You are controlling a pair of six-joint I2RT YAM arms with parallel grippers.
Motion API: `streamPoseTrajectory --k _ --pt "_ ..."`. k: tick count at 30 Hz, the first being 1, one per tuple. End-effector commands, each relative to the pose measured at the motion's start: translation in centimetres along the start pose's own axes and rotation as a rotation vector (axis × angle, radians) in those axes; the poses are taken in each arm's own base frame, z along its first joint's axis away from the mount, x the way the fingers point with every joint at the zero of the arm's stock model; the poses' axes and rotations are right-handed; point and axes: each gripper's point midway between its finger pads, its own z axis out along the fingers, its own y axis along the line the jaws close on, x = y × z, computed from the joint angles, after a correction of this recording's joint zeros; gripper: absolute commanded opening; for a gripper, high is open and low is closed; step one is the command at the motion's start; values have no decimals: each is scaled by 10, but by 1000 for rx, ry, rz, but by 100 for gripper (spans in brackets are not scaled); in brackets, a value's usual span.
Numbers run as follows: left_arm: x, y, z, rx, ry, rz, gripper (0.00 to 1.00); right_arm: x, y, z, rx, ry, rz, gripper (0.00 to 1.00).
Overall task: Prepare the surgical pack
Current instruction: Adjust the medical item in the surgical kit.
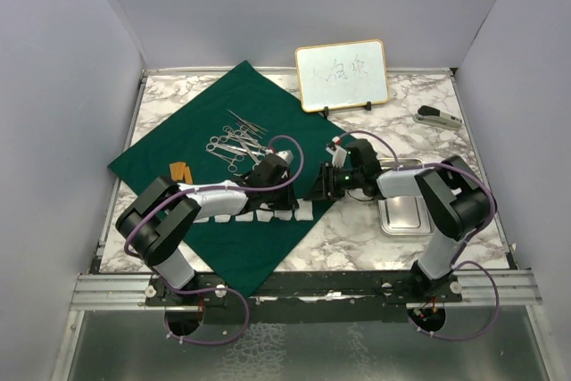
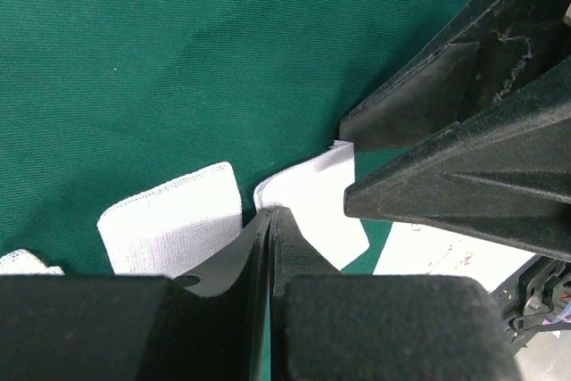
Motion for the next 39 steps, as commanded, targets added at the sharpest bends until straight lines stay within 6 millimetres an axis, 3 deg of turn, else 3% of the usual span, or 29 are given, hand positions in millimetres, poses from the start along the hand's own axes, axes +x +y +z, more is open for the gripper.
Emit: streamPoseTrajectory --k 1,7,11,13,17,20,23,27,33,39 --pt "33 47 1 -164 80 -10 4 -7 -15 4 68 -18 11 41" --pt "32 42 0 -145 75 -9 4 15 0 3 -66 22 42 41" --pt "32 40 0 -136 77 -9 4 22 15 -2 -159 25 70 39" --pt "31 39 -1 -131 75 -7 4 20 13 -2 -151 12 71 37" --pt "24 29 -4 -96 64 2 4 13 10 1 -138 -22 38 23" --pt "7 10 -16 -45 18 21 13 6 7 5 -125 -30 5 6" --pt "-21 -13 -43 -1 -73 63 27 2 7 4 -105 -35 -25 1" --pt "-72 -29 -99 -31 -258 138 45 -2 20 -9 -106 -55 -66 1" --pt "-133 -12 -180 -132 -511 170 56 4 54 -19 -152 -54 -68 1" --pt "-161 2 -217 -183 -618 181 59 10 99 -13 -274 -33 8 1"
